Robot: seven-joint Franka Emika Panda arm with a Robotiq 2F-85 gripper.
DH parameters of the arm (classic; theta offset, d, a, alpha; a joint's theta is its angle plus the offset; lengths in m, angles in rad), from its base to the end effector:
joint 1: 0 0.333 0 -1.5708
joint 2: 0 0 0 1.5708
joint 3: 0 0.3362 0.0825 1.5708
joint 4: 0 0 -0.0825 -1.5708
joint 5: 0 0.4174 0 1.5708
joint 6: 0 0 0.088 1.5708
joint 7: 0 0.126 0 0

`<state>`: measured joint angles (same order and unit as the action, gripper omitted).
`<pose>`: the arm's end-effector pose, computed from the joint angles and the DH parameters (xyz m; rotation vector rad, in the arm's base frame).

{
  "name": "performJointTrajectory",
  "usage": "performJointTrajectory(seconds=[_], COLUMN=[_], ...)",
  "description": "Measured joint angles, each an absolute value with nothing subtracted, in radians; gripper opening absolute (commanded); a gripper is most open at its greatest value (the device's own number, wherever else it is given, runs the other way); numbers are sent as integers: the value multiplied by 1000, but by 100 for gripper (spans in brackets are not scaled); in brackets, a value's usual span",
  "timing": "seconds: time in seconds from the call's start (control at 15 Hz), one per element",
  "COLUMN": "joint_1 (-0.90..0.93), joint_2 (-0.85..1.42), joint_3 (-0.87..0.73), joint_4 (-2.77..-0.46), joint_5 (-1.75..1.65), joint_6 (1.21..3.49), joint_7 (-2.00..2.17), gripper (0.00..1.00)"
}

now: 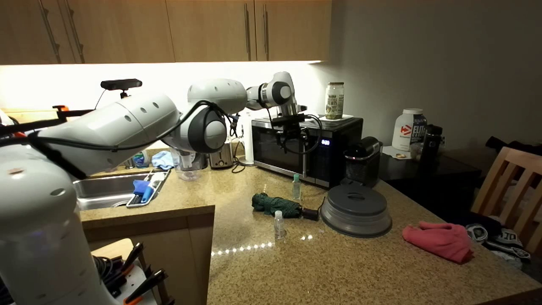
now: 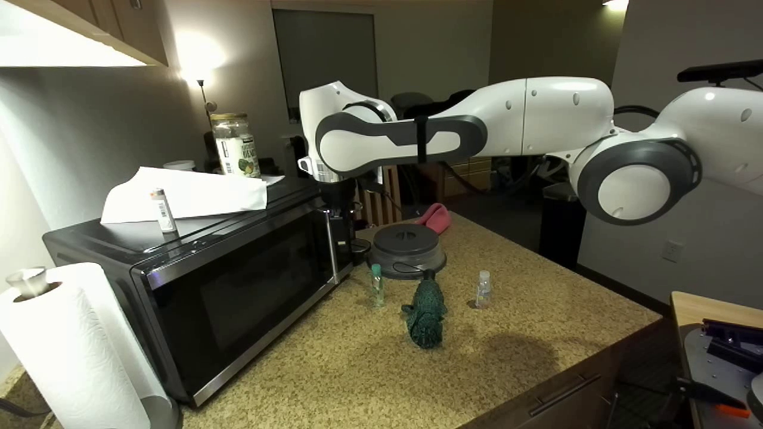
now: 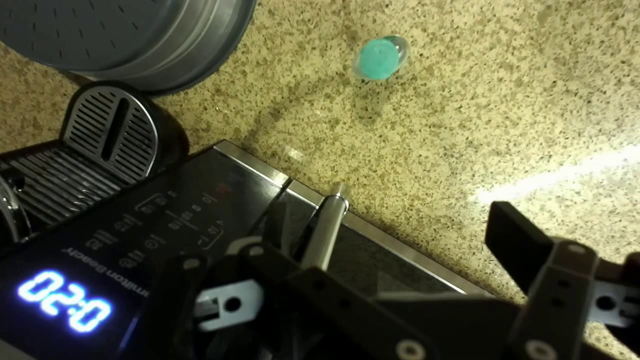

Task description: Open the microwave

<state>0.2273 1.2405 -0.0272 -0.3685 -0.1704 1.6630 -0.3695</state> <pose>0.8438 0.1664 0.3117 2.8105 0.8691 0.0575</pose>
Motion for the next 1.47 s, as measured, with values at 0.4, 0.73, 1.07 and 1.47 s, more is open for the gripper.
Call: performJointTrajectory(seconds=[0.4,0.73,1.07,1.47], joint_1=[227,227,226,210], joint_2=[1241,1241,1245,1250], joint_3=[-28,-29,-33,-46], joint_4=[-369,-368,-368,-368], joint_5=[-170,-170,-170,-170], joint_6=[1664,1691,1740,1792], joint_7=[-366,-263,-150,-38], gripper=[100,100,100,100])
